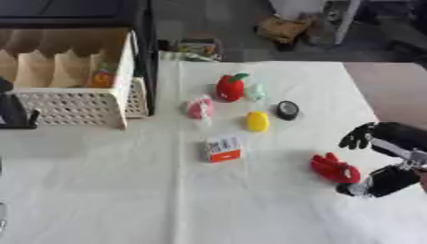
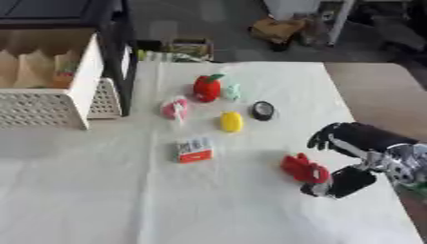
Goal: Pick up objects from table and place into drawer.
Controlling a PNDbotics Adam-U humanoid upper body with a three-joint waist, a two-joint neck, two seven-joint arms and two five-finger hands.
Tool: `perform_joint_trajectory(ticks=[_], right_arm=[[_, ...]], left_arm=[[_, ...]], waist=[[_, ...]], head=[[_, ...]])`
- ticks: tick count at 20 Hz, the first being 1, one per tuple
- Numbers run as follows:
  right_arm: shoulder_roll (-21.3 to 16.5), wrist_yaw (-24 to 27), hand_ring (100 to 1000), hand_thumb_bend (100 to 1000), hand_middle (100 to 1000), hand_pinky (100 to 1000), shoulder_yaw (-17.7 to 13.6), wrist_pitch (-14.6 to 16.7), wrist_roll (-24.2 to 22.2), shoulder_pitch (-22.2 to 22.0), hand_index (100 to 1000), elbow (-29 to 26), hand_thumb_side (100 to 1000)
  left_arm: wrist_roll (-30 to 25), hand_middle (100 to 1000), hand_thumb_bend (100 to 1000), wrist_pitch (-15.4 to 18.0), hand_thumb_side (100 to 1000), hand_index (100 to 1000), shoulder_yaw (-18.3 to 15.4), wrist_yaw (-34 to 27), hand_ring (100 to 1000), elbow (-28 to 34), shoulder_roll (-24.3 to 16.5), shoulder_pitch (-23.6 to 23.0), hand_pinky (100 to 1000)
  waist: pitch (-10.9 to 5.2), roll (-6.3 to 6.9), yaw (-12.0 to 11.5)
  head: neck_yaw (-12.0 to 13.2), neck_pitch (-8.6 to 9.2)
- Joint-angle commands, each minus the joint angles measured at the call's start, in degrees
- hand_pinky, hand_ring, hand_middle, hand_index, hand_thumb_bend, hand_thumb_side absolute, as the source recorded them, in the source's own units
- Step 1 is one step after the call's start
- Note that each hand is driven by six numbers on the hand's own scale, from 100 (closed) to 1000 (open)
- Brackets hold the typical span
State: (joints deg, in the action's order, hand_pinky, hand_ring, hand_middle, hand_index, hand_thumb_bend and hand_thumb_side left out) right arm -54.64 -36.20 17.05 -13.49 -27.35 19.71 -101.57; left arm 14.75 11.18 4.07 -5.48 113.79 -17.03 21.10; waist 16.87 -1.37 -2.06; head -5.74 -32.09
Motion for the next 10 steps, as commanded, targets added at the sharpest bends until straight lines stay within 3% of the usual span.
perform_joint_trajectory(ticks=[1, 10], right_arm=[[-0.5, -0.8, 724, 547, 675, 751, -0.2, -0.2, 0.5, 1.0, 814, 1.3, 488], [1.3, -2.5, 732, 511, 688, 749, 0.1, -1.2, 2.5, 2.0, 826, 5.3, 503]], left_arm=[[-0.2, 425, 100, 0.0, 672, 799, -0.2, 0.4, 233, 0.8, -0.1, 0.2, 223], [-0.8, 426, 100, -0.3, 672, 797, 0.0, 0.7, 231, 0.8, 0.6, -0.2, 224]], waist=[[-0.79, 0.02, -0.1], [-0.43, 0.12, -0.6]], head=[[-0.2, 0.60], [-0.7, 1.04]])
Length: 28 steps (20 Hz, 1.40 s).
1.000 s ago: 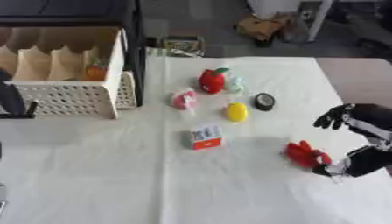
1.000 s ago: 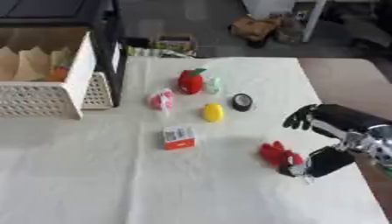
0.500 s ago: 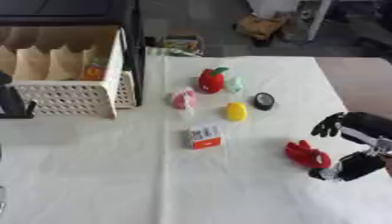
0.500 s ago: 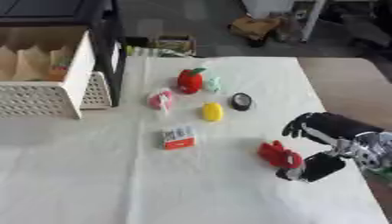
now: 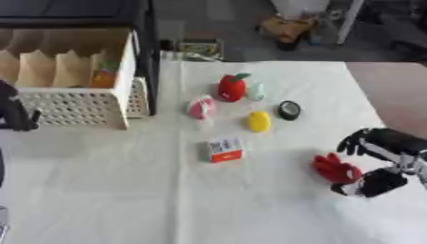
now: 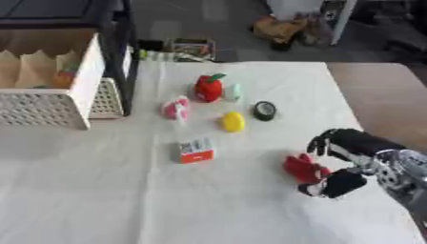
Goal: Pick up objects from table and place into drawer.
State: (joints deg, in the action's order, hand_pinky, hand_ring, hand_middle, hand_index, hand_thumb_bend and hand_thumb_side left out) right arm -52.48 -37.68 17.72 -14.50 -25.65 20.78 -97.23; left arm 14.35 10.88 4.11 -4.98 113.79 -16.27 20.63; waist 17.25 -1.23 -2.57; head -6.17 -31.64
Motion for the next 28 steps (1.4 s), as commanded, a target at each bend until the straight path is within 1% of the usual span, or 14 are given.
perform_joint_trajectory(ticks=[1, 6, 10, 12, 16, 18, 20, 25, 28], right_arm=[[-0.7, -1.4, 733, 509, 689, 749, -0.6, -0.3, 1.0, 1.0, 826, 1.6, 505], [-0.1, -1.7, 725, 491, 680, 742, -0.6, -0.3, 1.8, 1.3, 819, 3.5, 511], [0.1, -1.2, 717, 475, 669, 734, -0.5, -0.2, 1.7, 1.4, 811, 3.9, 496], [0.1, -1.0, 699, 472, 651, 720, -0.4, -0.1, 1.6, 1.4, 800, 4.0, 479], [0.2, -0.4, 620, 490, 596, 662, -0.4, 0.0, 2.0, 1.4, 755, 3.6, 430], [0.3, 0.0, 593, 474, 586, 633, -0.4, -0.1, 2.3, 1.5, 737, 3.6, 395], [0.4, 0.4, 583, 471, 581, 618, -0.4, -0.2, 2.6, 1.5, 729, 3.8, 379], [0.7, 1.3, 530, 423, 535, 550, -0.3, -0.7, 3.3, 1.6, 677, 4.5, 327], [0.8, 2.2, 515, 391, 523, 525, -0.5, -1.1, 3.7, 1.5, 661, 4.8, 306]], left_arm=[[-0.5, 426, 100, 0.0, 672, 797, 0.0, 0.2, 231, 0.8, 0.0, 0.3, 224], [-0.9, 427, 100, 0.0, 672, 795, 0.1, 0.3, 231, 0.8, 0.2, 0.3, 225], [-1.1, 427, 100, 0.0, 672, 794, 0.1, 0.4, 231, 0.8, 0.4, 0.3, 225], [-1.2, 428, 100, -0.1, 672, 794, 0.2, 0.4, 231, 0.8, 0.4, 0.3, 226], [-1.4, 428, 100, -0.3, 672, 793, 0.3, 0.4, 230, 0.8, 0.6, 0.2, 225], [-1.6, 428, 100, -0.4, 672, 792, 0.3, 0.4, 230, 0.8, 0.7, 0.2, 226], [-1.6, 428, 100, -0.4, 672, 792, 0.3, 0.4, 230, 0.8, 0.8, 0.2, 225], [-1.7, 428, 100, -0.5, 672, 789, 0.2, 0.5, 230, 0.8, 1.0, 0.1, 226], [-1.8, 428, 100, -0.6, 672, 785, 0.2, 0.5, 230, 0.8, 1.1, 0.0, 226]], waist=[[-0.74, -0.03, -0.2], [-0.47, -0.04, -0.4], [-0.31, -0.08, -0.5], [-0.25, -0.11, -0.6], [-0.16, -0.13, -0.6], [-0.14, -0.14, -0.6], [-0.11, -0.13, -0.6], [-0.07, -0.18, -0.7], [-0.07, -0.23, -0.7]], head=[[-0.3, 0.62], [-0.3, 0.70], [-0.3, 0.70], [-0.3, 0.72], [-0.3, 0.67], [-0.3, 0.71], [-0.3, 0.87], [-0.3, 0.90], [-0.3, 0.79]])
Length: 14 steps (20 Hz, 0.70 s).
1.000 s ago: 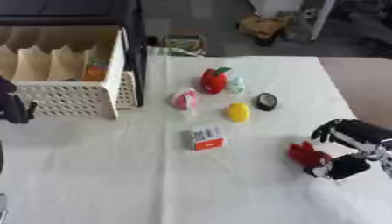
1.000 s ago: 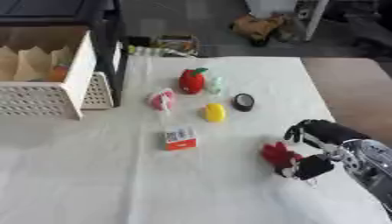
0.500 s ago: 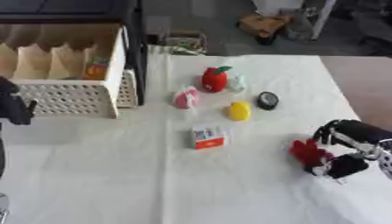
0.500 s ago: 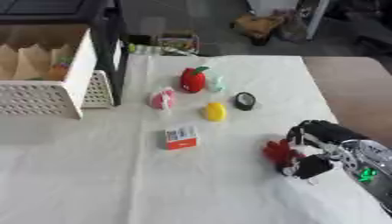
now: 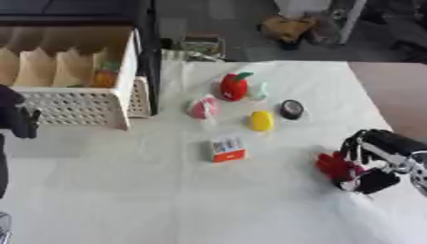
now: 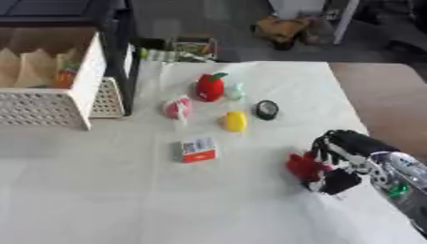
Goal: Pick up objects from table and place into drawer.
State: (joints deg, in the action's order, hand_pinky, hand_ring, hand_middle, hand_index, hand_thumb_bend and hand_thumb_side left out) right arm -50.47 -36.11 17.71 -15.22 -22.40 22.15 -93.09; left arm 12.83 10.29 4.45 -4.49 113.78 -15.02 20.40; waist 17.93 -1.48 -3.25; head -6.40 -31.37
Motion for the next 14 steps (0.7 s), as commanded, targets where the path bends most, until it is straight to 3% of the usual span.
perform_joint_trajectory(ticks=[1, 10, 14], right_arm=[[-1.2, 1.0, 508, 381, 517, 514, -0.5, -0.5, 0.6, 0.1, 653, 0.6, 304], [-1.2, 5.3, 487, 249, 496, 475, -1.1, -1.7, 1.7, -0.2, 616, -0.5, 258], [-1.0, 7.0, 474, 122, 481, 458, -1.4, -2.3, 1.9, -0.4, 595, -0.5, 180]], left_arm=[[-0.3, 428, 100, 0.0, 672, 784, -0.1, 0.1, 230, 0.8, -0.1, 0.2, 227], [-0.4, 427, 100, -0.3, 672, 780, -0.1, 0.2, 230, 0.8, 0.3, 0.0, 225], [-0.3, 427, 100, -0.3, 672, 780, -0.2, 0.1, 230, 0.8, 0.3, 0.0, 222]], waist=[[-0.76, 0.00, 0.0], [-0.78, -0.11, 0.0], [-0.78, -0.09, 0.0]], head=[[0.0, 0.49], [0.1, 0.64], [0.1, 0.68]])
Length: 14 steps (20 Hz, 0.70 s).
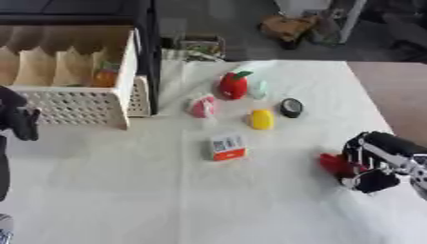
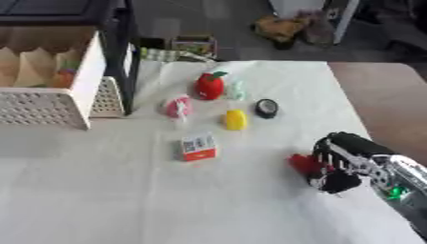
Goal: Pick up objects from table and place into drawer.
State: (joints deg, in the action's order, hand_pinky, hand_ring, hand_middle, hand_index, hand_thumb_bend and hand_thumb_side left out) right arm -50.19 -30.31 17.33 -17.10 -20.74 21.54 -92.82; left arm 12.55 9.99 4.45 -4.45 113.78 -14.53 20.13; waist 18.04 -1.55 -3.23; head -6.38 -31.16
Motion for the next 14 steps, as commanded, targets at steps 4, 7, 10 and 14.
perform_joint_trajectory(ticks=[4, 7, 10, 14], right_arm=[[-1.3, 2.3, 461, 100, 466, 446, -1.5, -1.0, 1.1, 0.2, 574, -1.0, 100], [-1.4, 2.9, 448, 100, 453, 432, -1.9, -1.4, 2.2, 0.2, 556, -1.5, 100], [-1.7, 3.5, 432, 100, 439, 418, -2.5, -1.8, 3.5, 0.3, 542, -2.4, 100], [-2.1, 4.2, 411, 100, 415, 400, -3.5, -2.2, 5.5, 0.5, 518, -4.2, 100]], left_arm=[[0.0, 426, 100, 0.0, 672, 781, -0.2, 0.0, 229, 0.8, -0.1, 0.3, 219], [0.0, 426, 100, -0.1, 672, 781, -0.1, 0.0, 229, 0.8, -0.1, 0.2, 216], [0.0, 425, 100, -0.1, 672, 781, -0.1, -0.1, 229, 0.8, -0.1, 0.2, 216], [0.0, 425, 100, -0.2, 672, 781, -0.2, -0.2, 229, 0.8, -0.1, 0.2, 216]], waist=[[-0.90, -0.02, 0.0], [-0.90, -0.05, 0.0], [-0.93, -0.11, 0.1], [-1.03, -0.21, 0.2]], head=[[0.1, 0.48], [0.2, 0.47], [0.2, 0.56], [0.3, 0.67]])
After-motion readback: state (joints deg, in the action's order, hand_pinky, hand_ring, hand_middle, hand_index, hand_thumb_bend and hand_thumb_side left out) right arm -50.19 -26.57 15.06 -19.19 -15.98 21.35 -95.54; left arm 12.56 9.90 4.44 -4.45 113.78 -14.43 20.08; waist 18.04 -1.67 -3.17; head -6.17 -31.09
